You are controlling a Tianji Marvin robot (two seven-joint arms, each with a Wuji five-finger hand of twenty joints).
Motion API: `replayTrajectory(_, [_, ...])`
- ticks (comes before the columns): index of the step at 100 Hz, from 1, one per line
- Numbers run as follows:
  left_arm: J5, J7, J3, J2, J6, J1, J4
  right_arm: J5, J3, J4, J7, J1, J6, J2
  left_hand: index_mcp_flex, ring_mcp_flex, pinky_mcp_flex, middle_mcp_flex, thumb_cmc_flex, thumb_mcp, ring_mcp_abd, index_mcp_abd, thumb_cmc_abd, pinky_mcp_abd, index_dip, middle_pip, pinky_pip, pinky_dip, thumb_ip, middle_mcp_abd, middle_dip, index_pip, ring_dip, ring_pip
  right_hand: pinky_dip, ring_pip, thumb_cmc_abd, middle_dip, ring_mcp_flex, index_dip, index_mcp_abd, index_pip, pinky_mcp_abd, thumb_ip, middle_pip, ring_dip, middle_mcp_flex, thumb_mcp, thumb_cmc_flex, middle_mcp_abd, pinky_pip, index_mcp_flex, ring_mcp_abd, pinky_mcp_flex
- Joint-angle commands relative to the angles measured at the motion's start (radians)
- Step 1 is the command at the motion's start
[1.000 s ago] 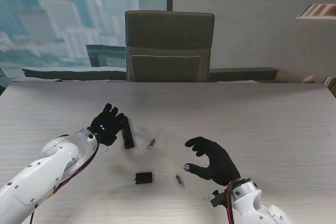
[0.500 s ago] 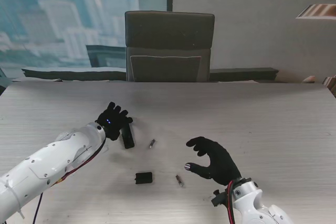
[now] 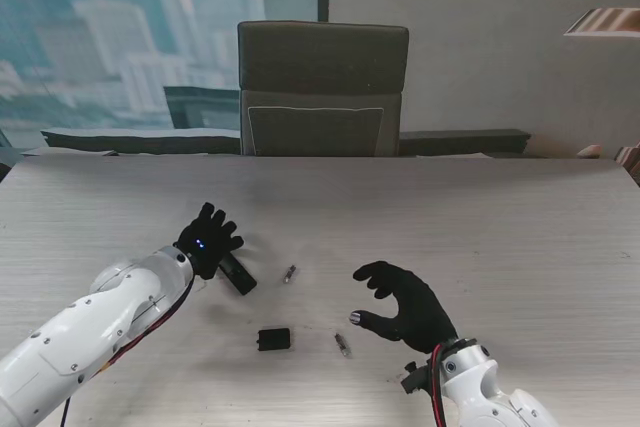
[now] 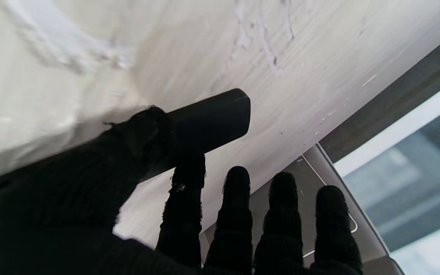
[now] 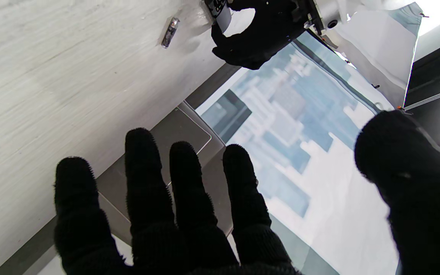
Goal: Install the batteries into the remote control and close the cover
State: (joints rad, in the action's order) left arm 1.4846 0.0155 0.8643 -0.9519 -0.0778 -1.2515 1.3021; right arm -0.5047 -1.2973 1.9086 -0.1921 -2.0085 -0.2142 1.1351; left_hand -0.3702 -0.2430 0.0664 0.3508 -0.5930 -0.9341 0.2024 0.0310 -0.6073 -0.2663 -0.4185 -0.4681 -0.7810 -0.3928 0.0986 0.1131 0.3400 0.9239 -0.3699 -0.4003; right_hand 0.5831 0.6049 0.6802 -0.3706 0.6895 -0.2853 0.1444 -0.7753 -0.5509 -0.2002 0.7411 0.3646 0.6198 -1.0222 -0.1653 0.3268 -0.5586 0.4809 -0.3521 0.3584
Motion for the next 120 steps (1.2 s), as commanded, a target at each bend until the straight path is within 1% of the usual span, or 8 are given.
replayTrajectory(1, [0.007, -0.041, 0.01, 0.007, -0.02, -0.054, 0.02, 0.005, 0.006, 0.0, 0.026, 0.0, 0.009, -0.001, -0.158, 0.008, 0.02, 0.034, -0.019, 0.031, 0.032, 0.158, -0.002, -0.035, -0.028, -0.001, 0.029, 0.022, 0.0, 0.007, 0.012, 0.189, 0.016, 0.022, 0.018, 0.007, -0.011, 0.002, 0.008, 0.011, -0.014, 0.014, -0.008, 0.031, -0.011, 0.0, -0.006, 0.015, -0.019, 0.008, 0.001, -0.011, -0.009, -0.003])
replayTrajectory(37, [0.081, -0.176, 0.17, -0.003, -0.1, -0.223, 0.205, -0.009, 0.032, -0.001, 0.042, 0.023, 0.04, -0.005, -0.22, -0.011, 0.018, 0.112, 0.002, 0.105, 0.041, 0.111, 0.043, -0.038, -0.002, 0.02, 0.05, 0.032, -0.012, 0.004, 0.003, 0.169, 0.035, 0.054, 0.019, 0.012, 0.003, 0.0, 0.013, 0.011, -0.01, 0.015, -0.008, 0.032, -0.006, 0.001, -0.003, 0.006, -0.035, 0.008, 0.0, 0.002, -0.005, -0.001])
replayTrajectory(73, [0.084, -0.196, 0.191, -0.009, -0.085, -0.26, 0.237, -0.058, 0.105, -0.057, 0.037, 0.125, 0.083, -0.008, -0.248, -0.033, 0.018, 0.157, 0.034, 0.178, 0.048, 0.078, 0.088, -0.038, 0.006, 0.025, 0.05, 0.032, -0.016, 0.013, 0.001, 0.164, 0.032, 0.062, 0.014, 0.031, 0.056, -0.01, 0.022, 0.004, 0.004, -0.002, -0.008, 0.028, 0.02, 0.01, 0.018, -0.04, -0.051, 0.002, -0.002, 0.037, 0.007, 0.009])
replayTrajectory(84, [0.071, -0.199, 0.18, -0.011, -0.071, -0.252, 0.231, -0.091, 0.144, -0.09, 0.028, 0.183, 0.111, -0.008, -0.247, -0.036, 0.018, 0.162, 0.046, 0.202, 0.049, 0.066, 0.109, -0.038, 0.002, 0.029, 0.05, 0.032, -0.026, 0.014, 0.0, 0.142, 0.03, 0.066, 0.016, 0.138, 0.08, -0.034, 0.035, -0.019, -0.012, -0.05, -0.003, 0.018, 0.081, 0.059, 0.059, -0.069, -0.037, 0.008, -0.022, 0.132, 0.001, 0.034])
replayTrajectory(100, [0.049, -0.205, 0.171, -0.013, -0.057, -0.243, 0.225, -0.172, 0.217, -0.148, 0.004, 0.289, 0.161, -0.008, -0.247, -0.033, 0.018, 0.159, 0.083, 0.223, 0.05, 0.04, 0.134, -0.038, -0.004, 0.033, 0.05, 0.032, -0.018, 0.02, -0.001, 0.109, 0.029, 0.071, 0.056, 0.338, 0.131, -0.065, 0.071, -0.122, -0.061, -0.146, 0.003, 0.005, 0.185, 0.14, 0.186, -0.099, 0.009, -0.005, -0.205, 0.311, -0.015, 0.061])
replayTrajectory(111, [0.05, -0.204, 0.167, -0.013, -0.055, -0.24, 0.223, -0.19, 0.292, -0.198, -0.057, 0.373, 0.231, 0.008, -0.245, -0.032, 0.018, 0.159, 0.093, 0.228, 0.052, 0.036, 0.138, -0.038, -0.01, 0.036, 0.053, 0.033, -0.015, 0.018, -0.003, 0.092, 0.028, 0.074, -0.009, 0.437, 0.142, -0.084, 0.061, -0.199, -0.086, -0.168, 0.041, -0.001, 0.235, 0.183, 0.284, -0.085, 0.054, -0.01, -0.486, 0.442, -0.023, -0.052])
replayTrajectory(112, [0.05, -0.203, 0.167, -0.013, -0.055, -0.239, 0.223, -0.19, 0.299, -0.202, -0.06, 0.381, 0.237, 0.009, -0.245, -0.032, 0.018, 0.159, 0.093, 0.228, 0.052, 0.039, 0.136, -0.038, -0.011, 0.036, 0.054, 0.033, -0.015, 0.019, -0.003, 0.089, 0.028, 0.074, -0.042, 0.443, 0.143, -0.089, 0.062, -0.208, -0.087, -0.167, 0.042, -0.001, 0.237, 0.186, 0.29, -0.084, 0.055, -0.009, -0.518, 0.451, -0.023, -0.06])
replayTrajectory(120, [0.059, -0.202, 0.171, -0.012, -0.06, -0.242, 0.226, -0.198, 0.355, -0.238, -0.075, 0.443, 0.286, 0.018, -0.24, -0.033, 0.016, 0.157, 0.099, 0.225, 0.051, 0.027, 0.142, -0.038, -0.011, 0.038, 0.057, 0.035, -0.015, 0.018, -0.004, 0.065, 0.028, 0.076, -0.074, 0.498, 0.129, -0.106, 0.086, -0.228, -0.091, -0.183, 0.044, 0.005, 0.268, 0.208, 0.348, -0.06, 0.045, -0.003, -0.626, 0.519, -0.03, -0.067])
